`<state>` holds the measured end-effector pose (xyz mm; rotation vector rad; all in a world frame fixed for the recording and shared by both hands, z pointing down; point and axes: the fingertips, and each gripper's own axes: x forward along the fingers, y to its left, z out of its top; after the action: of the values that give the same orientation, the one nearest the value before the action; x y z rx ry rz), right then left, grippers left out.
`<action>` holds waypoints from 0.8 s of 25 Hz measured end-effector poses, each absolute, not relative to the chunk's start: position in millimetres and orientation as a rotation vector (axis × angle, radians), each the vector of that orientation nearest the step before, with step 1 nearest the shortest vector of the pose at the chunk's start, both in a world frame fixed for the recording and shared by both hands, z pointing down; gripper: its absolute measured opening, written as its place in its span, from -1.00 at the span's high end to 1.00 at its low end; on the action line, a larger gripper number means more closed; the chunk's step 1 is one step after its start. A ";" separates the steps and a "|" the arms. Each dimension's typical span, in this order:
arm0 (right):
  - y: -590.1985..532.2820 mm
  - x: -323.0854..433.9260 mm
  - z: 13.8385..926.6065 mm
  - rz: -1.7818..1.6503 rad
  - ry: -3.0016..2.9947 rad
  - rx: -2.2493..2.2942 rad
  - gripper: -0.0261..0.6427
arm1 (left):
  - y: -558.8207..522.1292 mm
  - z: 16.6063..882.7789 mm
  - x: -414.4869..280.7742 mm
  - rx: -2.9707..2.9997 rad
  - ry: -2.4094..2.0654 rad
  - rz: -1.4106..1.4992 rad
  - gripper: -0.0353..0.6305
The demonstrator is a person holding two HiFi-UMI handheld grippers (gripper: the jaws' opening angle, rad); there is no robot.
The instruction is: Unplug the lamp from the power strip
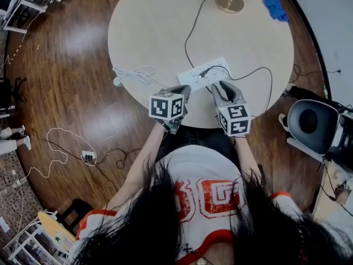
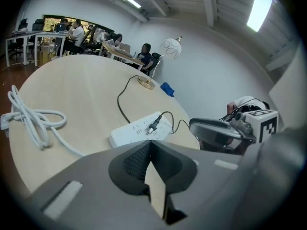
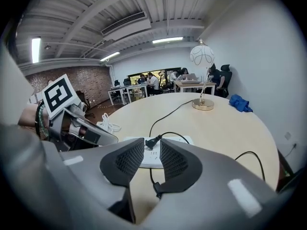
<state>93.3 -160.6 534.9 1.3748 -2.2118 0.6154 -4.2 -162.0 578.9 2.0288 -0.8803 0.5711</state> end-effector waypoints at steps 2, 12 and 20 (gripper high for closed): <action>-158.5 93.0 527.2 0.607 -2.220 1.402 0.66 | -157.2 562.8 -1.1 2.068 -0.872 0.528 0.89; -133.6 87.4 492.3 0.651 -2.290 1.565 0.92 | -136.1 479.0 -13.1 2.218 -0.908 0.266 0.89; -101.7 74.8 481.8 0.696 -2.290 1.634 0.92 | -112.5 466.4 -26.8 2.264 -0.895 0.189 0.89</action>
<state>74.8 -101.7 481.8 1.6345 -2.2902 0.6962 -26.8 -112.5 466.4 2.2638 -0.8947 0.1892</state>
